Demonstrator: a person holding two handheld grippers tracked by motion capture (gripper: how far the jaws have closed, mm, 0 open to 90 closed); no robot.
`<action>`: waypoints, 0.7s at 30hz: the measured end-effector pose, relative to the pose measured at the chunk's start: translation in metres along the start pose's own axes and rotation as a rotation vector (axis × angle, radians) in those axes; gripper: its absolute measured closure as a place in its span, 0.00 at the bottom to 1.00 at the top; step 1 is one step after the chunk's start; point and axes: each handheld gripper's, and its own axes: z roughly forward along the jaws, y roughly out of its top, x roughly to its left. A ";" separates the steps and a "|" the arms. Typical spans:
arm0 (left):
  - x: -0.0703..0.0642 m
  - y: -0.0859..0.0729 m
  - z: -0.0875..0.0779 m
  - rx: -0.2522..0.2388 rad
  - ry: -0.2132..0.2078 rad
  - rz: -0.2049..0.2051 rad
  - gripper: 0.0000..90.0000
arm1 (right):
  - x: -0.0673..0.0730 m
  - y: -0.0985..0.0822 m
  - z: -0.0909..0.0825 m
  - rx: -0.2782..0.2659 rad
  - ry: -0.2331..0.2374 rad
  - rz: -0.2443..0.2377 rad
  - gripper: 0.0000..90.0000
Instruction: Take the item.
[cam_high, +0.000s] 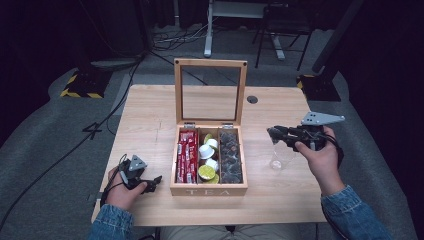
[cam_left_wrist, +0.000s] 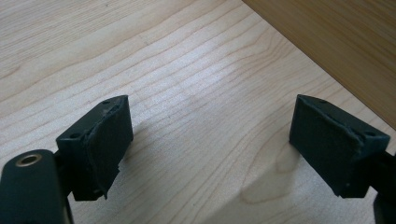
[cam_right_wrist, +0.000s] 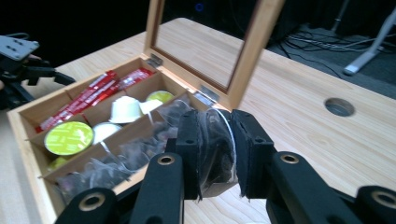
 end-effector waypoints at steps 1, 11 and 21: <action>0.000 0.000 0.000 0.000 0.001 -0.001 0.15 | -0.001 -0.001 -0.002 0.003 -0.009 0.001 0.82; 0.000 0.000 0.000 0.002 0.002 -0.003 0.15 | -0.015 -0.012 -0.013 0.023 -0.058 0.021 0.82; 0.000 0.000 0.000 0.002 0.002 -0.003 0.15 | -0.024 -0.022 -0.016 0.072 -0.089 0.028 0.82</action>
